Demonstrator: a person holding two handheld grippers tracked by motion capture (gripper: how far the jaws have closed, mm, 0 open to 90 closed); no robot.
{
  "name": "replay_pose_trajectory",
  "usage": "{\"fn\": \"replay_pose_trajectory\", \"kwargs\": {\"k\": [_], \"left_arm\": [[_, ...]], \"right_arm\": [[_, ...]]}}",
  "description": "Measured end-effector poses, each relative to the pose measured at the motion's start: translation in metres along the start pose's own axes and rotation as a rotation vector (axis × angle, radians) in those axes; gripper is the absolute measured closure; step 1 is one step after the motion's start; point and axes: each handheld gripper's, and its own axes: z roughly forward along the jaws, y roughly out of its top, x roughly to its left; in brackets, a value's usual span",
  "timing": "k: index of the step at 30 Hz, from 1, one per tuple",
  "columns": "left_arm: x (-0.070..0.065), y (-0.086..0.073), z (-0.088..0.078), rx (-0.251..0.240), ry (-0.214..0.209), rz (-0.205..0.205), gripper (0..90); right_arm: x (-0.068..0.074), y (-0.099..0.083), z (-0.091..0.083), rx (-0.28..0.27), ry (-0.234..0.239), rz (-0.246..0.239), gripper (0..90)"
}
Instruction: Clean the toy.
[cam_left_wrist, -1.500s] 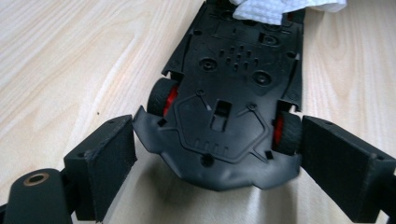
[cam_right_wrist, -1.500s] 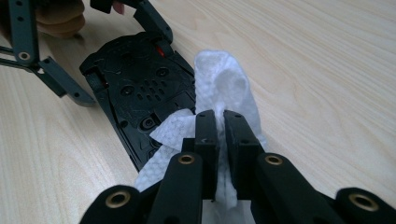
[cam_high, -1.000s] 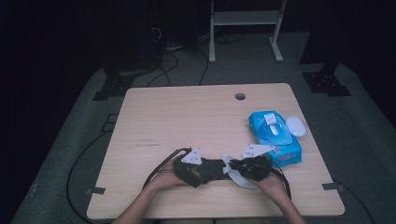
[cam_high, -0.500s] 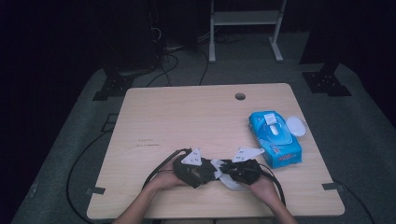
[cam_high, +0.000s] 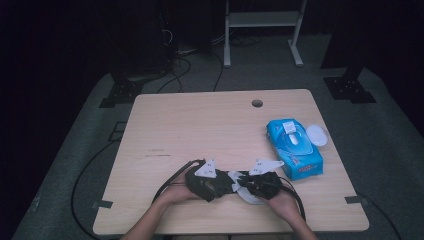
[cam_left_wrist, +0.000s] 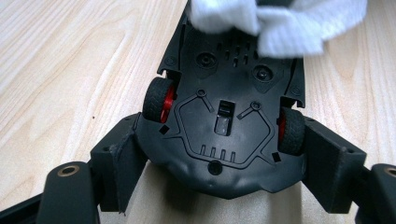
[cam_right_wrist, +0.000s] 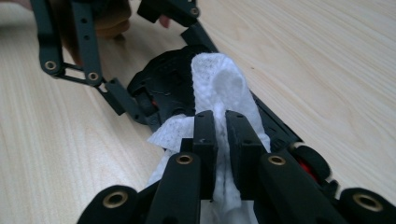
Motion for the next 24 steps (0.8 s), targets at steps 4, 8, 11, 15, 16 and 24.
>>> {"fn": "replay_pose_trajectory", "kwargs": {"k": [4,8,11,15,16,24], "left_arm": [[0.001,0.000,0.000,0.000,-0.007,-0.005,22.9],[0.001,0.000,0.000,0.001,-0.007,0.000,22.9],[0.001,0.000,0.000,0.002,-0.003,0.003,22.9],[0.001,-0.001,-0.002,0.007,-0.002,0.000,22.9],[0.001,-0.001,-0.002,0.008,-0.002,0.000,22.9],[0.001,0.000,0.000,0.002,0.000,-0.002,22.9]], "right_arm": [[-0.003,-0.002,-0.004,0.014,-0.022,-0.003,82.7],[-0.008,-0.008,-0.012,0.012,-0.050,0.018,83.0],[-0.003,-0.005,-0.007,0.001,-0.026,0.021,82.8],[0.000,-0.002,-0.005,0.012,-0.018,0.002,82.5],[-0.003,-0.003,-0.006,0.014,-0.022,0.013,82.6],[-0.004,-0.003,-0.003,-0.007,-0.013,0.054,82.5]]}}
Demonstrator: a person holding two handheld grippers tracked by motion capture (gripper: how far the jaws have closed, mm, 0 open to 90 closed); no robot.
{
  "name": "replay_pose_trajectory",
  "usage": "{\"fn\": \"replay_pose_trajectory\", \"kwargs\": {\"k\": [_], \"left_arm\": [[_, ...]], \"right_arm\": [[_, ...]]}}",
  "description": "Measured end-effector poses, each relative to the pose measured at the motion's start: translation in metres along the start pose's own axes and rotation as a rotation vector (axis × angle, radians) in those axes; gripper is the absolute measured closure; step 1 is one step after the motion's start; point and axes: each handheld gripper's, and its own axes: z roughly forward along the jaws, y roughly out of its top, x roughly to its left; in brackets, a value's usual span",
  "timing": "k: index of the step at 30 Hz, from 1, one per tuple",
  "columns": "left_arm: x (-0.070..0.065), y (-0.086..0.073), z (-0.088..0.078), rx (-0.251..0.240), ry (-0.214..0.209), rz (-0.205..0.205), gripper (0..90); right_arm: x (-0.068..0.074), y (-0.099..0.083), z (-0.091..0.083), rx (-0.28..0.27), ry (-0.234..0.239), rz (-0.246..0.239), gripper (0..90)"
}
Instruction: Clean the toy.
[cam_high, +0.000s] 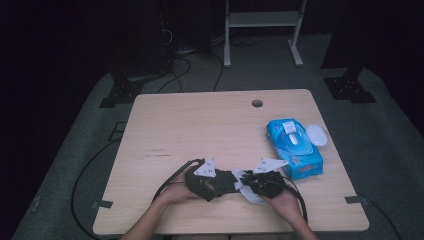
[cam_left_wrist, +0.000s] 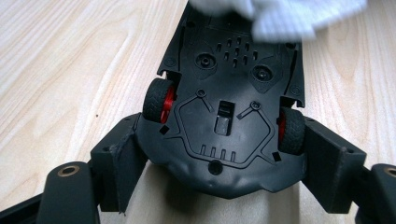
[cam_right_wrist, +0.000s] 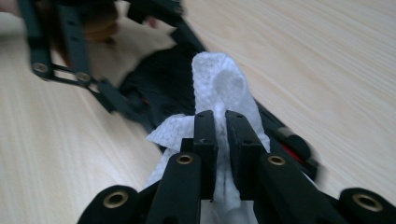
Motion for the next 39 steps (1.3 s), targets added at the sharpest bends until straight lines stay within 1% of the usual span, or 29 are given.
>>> {"fn": "replay_pose_trajectory", "kwargs": {"k": [1,2,4,6,8,10,12,14,15,16,17,18,20,22,24,27,28,29,30,31,32,33,34,36,37,39], "left_arm": [[0.000,0.000,0.000,0.000,0.000,-0.001,22.9],[0.000,0.000,0.000,0.001,0.001,0.000,22.9],[0.000,0.000,-0.001,0.001,-0.002,-0.004,22.9],[0.000,-0.001,-0.001,-0.002,-0.003,-0.008,22.9],[0.001,-0.001,-0.001,-0.003,-0.005,-0.009,22.9],[0.000,0.000,-0.001,0.002,-0.004,-0.002,22.9],[0.000,0.000,-0.001,0.001,-0.004,-0.003,22.9],[0.000,0.000,-0.001,0.002,-0.002,0.001,23.0],[0.000,0.000,0.000,0.000,-0.002,-0.002,22.9],[0.000,0.000,0.000,0.001,-0.001,0.000,22.9],[0.000,0.000,-0.001,0.002,-0.002,0.000,22.9],[0.000,0.000,-0.001,-0.001,-0.005,-0.005,22.9],[0.000,0.000,-0.001,-0.001,-0.005,-0.006,23.0],[0.001,-0.001,-0.001,-0.007,-0.008,-0.012,22.9],[0.000,0.000,0.000,-0.009,-0.009,-0.014,22.9],[-0.001,0.000,0.000,0.000,-0.004,0.003,22.9],[-0.001,0.001,0.000,-0.002,-0.005,0.000,23.0],[-0.001,0.001,0.001,-0.007,-0.008,-0.005,23.0],[-0.001,0.001,0.001,0.002,-0.005,0.008,23.0],[-0.001,0.001,0.001,0.001,-0.003,0.009,23.0],[-0.001,0.001,0.001,0.001,-0.005,0.006,23.0],[-0.001,0.001,0.000,0.005,-0.005,0.008,23.0],[-0.001,0.000,0.000,0.000,-0.006,0.002,23.0],[-0.001,0.000,0.000,-0.003,-0.010,-0.003,23.0],[0.000,0.000,0.000,-0.004,-0.011,-0.005,23.0],[0.000,0.000,0.000,-0.002,-0.009,-0.001,23.0]], "right_arm": [[0.005,0.003,0.005,-0.003,0.012,-0.020,82.5],[0.008,0.004,0.007,-0.001,0.025,-0.028,82.5],[0.010,0.006,0.009,0.006,0.024,-0.051,82.6],[0.006,0.005,0.006,0.006,0.014,-0.042,82.8],[0.002,0.002,0.000,0.013,-0.019,-0.035,82.8],[-0.001,-0.001,-0.004,0.011,-0.029,-0.015,82.8],[0.001,-0.002,-0.003,0.007,-0.031,-0.023,82.8],[0.005,0.001,0.001,0.002,-0.006,-0.026,82.8],[0.007,0.002,0.005,-0.004,0.003,-0.042,82.8],[0.011,0.005,0.008,-0.001,0.012,-0.047,82.7],[0.012,0.006,0.009,0.005,0.012,-0.063,82.8],[0.013,0.007,0.010,0.010,0.011,-0.068,82.8],[0.009,0.006,0.008,0.009,-0.001,-0.066,82.8],[0.005,0.004,0.002,0.022,-0.048,-0.068,82.8],[0.001,0.001,-0.003,0.024,-0.077,-0.069,82.9],[0.004,-0.002,-0.005,0.016,-0.087,-0.077,83.2],[0.006,-0.001,-0.004,0.010,-0.071,-0.072,83.1],[0.007,0.000,-0.002,0.005,-0.044,-0.065,83.1],[0.011,0.001,0.002,-0.003,-0.011,-0.066,82.9],[0.016,0.002,0.007,-0.006,-0.006,-0.077,82.9],[0.019,0.004,0.009,0.004,0.013,-0.092,82.9],[0.021,0.006,0.011,0.007,0.021,-0.101,83.0],[0.022,0.006,0.011,0.010,0.021,-0.106,83.0],[0.017,0.004,0.006,0.016,0.009,-0.101,83.2],[0.013,0.002,0.002,0.023,-0.015,-0.100,83.3],[0.004,-0.004,-0.009,0.023,-0.053,-0.069,83.4]]}}
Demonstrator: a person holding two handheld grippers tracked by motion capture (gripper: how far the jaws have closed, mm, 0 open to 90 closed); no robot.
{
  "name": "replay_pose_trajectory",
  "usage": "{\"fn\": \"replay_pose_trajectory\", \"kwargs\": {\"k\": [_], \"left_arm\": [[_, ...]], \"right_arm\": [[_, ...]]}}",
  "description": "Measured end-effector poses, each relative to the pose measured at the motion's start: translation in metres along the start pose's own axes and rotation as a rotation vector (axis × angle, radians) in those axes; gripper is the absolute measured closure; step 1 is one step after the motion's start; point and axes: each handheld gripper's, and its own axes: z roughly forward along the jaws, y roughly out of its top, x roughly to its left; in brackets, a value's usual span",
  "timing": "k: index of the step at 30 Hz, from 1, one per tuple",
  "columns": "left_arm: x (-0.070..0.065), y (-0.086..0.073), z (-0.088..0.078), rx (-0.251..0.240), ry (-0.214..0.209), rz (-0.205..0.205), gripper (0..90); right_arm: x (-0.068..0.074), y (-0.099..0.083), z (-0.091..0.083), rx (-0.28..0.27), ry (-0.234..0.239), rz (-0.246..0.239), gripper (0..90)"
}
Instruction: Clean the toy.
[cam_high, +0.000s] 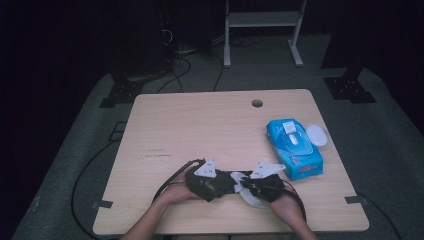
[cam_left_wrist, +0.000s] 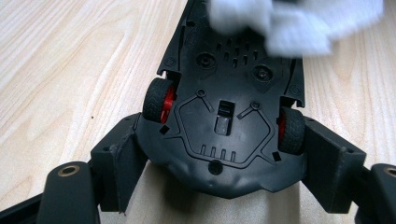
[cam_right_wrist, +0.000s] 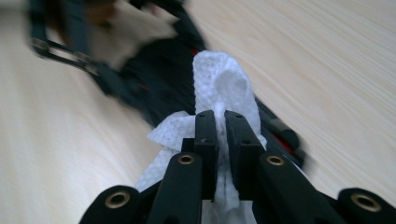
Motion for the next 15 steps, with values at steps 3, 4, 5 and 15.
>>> {"fn": "replay_pose_trajectory", "kwargs": {"k": [3,4,5,15], "left_arm": [[0.000,0.001,0.001,-0.002,0.003,-0.004,23.0],[0.000,0.001,0.002,-0.005,0.002,-0.007,23.0],[0.000,0.002,0.003,-0.005,0.002,-0.006,23.0],[-0.001,0.001,0.002,0.000,0.000,0.000,23.0]], "right_arm": [[-0.009,-0.007,-0.008,-0.004,-0.023,0.049,83.5],[-0.007,-0.006,-0.006,-0.012,-0.015,0.041,83.5],[-0.004,-0.004,-0.004,-0.015,0.000,0.031,83.5],[0.017,0.007,0.013,-0.003,0.062,-0.043,83.7]]}}
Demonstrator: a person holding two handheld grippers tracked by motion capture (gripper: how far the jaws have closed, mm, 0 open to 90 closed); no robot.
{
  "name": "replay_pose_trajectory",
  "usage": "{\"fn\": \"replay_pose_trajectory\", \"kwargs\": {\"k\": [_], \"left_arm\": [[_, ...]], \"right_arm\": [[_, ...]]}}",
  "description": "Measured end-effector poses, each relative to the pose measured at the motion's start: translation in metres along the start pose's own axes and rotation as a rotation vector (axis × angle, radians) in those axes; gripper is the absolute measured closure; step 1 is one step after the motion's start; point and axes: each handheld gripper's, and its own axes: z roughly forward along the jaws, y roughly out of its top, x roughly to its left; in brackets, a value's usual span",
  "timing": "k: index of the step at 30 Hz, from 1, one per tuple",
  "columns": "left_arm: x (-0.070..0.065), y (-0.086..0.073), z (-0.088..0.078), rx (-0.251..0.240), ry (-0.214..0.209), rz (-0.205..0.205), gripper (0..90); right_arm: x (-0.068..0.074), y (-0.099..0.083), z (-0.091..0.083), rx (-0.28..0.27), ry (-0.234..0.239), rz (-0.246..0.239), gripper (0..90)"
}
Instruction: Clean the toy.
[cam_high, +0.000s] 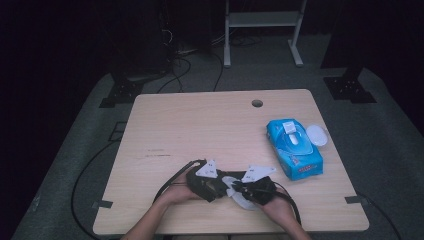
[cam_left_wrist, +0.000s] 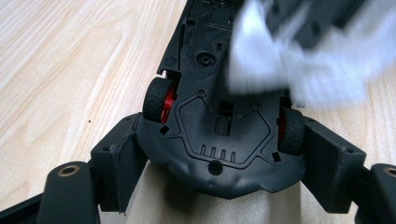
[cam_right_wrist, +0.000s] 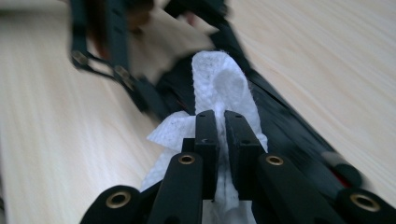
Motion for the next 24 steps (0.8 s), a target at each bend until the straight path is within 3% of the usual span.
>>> {"fn": "replay_pose_trajectory", "kwargs": {"k": [5,8,11,15,18,22,24], "left_arm": [[0.000,-0.001,-0.001,-0.001,0.001,-0.012,23.0],[0.000,0.000,0.000,0.005,0.004,0.003,23.0],[-0.001,0.001,0.001,0.006,0.004,0.004,23.0],[-0.001,0.001,0.000,0.013,0.009,0.009,23.1],[-0.001,0.001,0.000,0.015,0.010,0.009,23.1],[0.000,0.001,0.000,0.003,0.001,-0.005,23.0],[0.000,0.001,0.001,0.003,0.003,-0.005,23.0]], "right_arm": [[-0.020,-0.020,-0.026,0.013,-0.090,0.052,84.0],[-0.023,-0.028,-0.034,0.010,-0.099,0.076,84.0],[-0.017,-0.024,-0.029,0.002,-0.073,0.066,84.0],[-0.003,-0.011,-0.014,0.000,-0.025,0.015,83.8],[-0.001,-0.010,-0.012,0.009,-0.009,-0.001,83.8],[-0.017,-0.021,-0.026,0.006,-0.057,0.054,83.9],[-0.027,-0.027,-0.033,-0.002,-0.077,0.109,84.0]]}}
